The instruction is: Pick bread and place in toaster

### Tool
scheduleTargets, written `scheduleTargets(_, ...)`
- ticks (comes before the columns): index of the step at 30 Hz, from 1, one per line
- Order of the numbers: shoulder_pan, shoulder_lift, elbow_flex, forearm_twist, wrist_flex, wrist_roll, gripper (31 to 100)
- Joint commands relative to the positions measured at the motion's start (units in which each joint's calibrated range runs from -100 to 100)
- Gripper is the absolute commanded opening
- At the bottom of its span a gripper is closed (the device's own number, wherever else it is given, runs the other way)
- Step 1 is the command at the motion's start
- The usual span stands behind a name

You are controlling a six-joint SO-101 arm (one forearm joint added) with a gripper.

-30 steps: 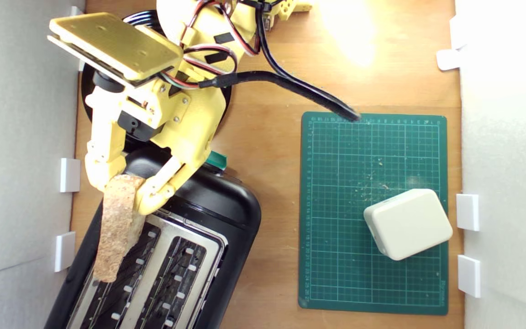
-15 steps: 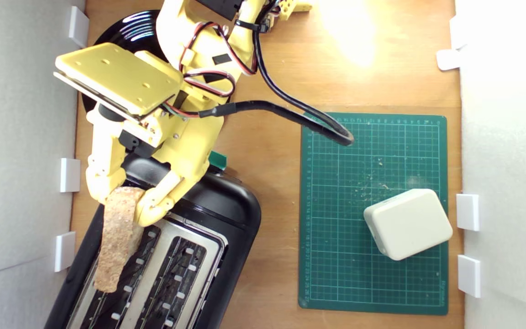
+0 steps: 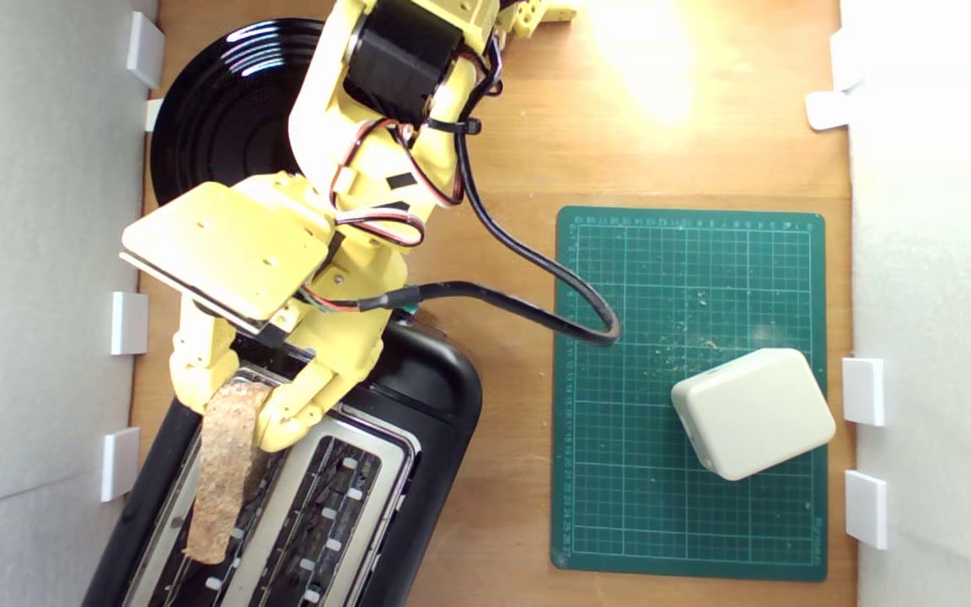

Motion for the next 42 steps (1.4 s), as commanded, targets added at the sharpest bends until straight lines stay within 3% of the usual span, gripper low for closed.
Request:
scheduleTargets(1, 0.68, 1.11, -1.92, 0.1, -0.1, -0.19, 61.8)
scheduleTargets(7, 0.68, 3.94, -1.92, -0.17, -0.1, -0.24, 62.2)
scheduleTargets(16, 0.68, 3.69, -1.83, -0.72, -0.1, -0.03, 83.5)
scheduleTargets(23, -0.29, -3.55, -1.92, -0.99, -0.1, 0.23, 86.3)
scheduleTargets(28, -2.06, -10.12, -1.92, -5.07, -0.1, 1.43, 86.1)
scheduleTargets(33, -3.35, -18.44, -1.56, -5.61, -0.1, 1.8, 85.8)
scheduleTargets(36, -4.96, -24.51, -1.2, -8.79, 0.07, 0.75, 85.7)
scheduleTargets(40, -8.43, -29.59, -0.47, -15.77, 0.16, -4.95, 85.7)
scheduleTargets(42, -11.25, -30.84, -0.02, -17.58, 0.07, -9.19, 85.7)
